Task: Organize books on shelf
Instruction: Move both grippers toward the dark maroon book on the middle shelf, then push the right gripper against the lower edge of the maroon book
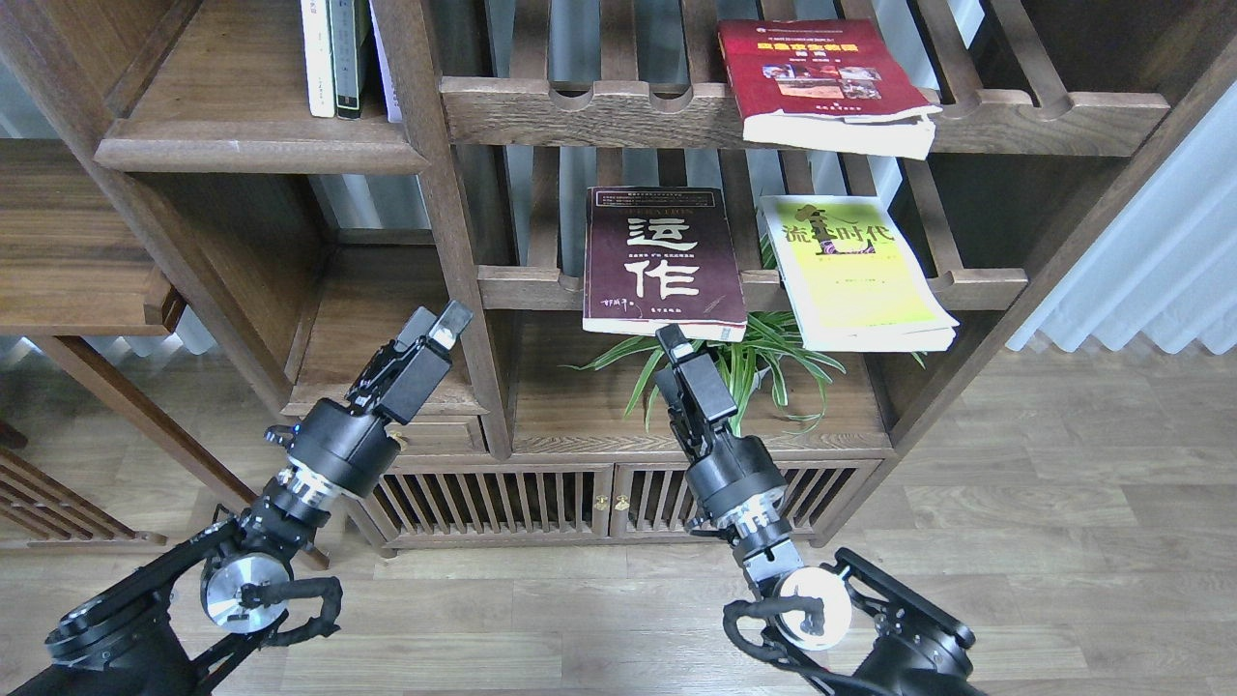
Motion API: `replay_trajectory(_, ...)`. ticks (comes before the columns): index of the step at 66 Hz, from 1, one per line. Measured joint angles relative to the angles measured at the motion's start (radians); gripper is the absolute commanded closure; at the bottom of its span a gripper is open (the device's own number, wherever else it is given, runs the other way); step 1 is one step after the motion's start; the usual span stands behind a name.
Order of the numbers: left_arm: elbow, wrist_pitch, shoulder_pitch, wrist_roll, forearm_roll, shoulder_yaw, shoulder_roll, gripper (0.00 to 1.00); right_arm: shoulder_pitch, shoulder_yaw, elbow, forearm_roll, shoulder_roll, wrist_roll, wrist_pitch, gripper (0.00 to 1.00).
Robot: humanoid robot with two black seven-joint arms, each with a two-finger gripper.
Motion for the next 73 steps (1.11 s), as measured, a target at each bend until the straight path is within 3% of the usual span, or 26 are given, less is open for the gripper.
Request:
replay_trajectory(17, 0.011, 0.0, 0.024, 0.0, 0.001, -0.036, -0.034, 0.0, 0.118, -0.005, -0.094, 0.091, 0.0, -0.009, -0.093, 0.01)
replay_trajectory(45, 0.043, 0.0, 0.06, 0.0, 0.037, -0.022, -0.121, 0.0, 0.197, -0.005, -0.109, 0.164, 0.0, -0.013, -0.276, 0.01)
replay_trajectory(73, 0.067, 0.0, 0.082, 0.0, 0.037, -0.023, -0.146, 0.0, 0.232, -0.02, -0.11, 0.224, 0.0, -0.042, -0.332, 0.07)
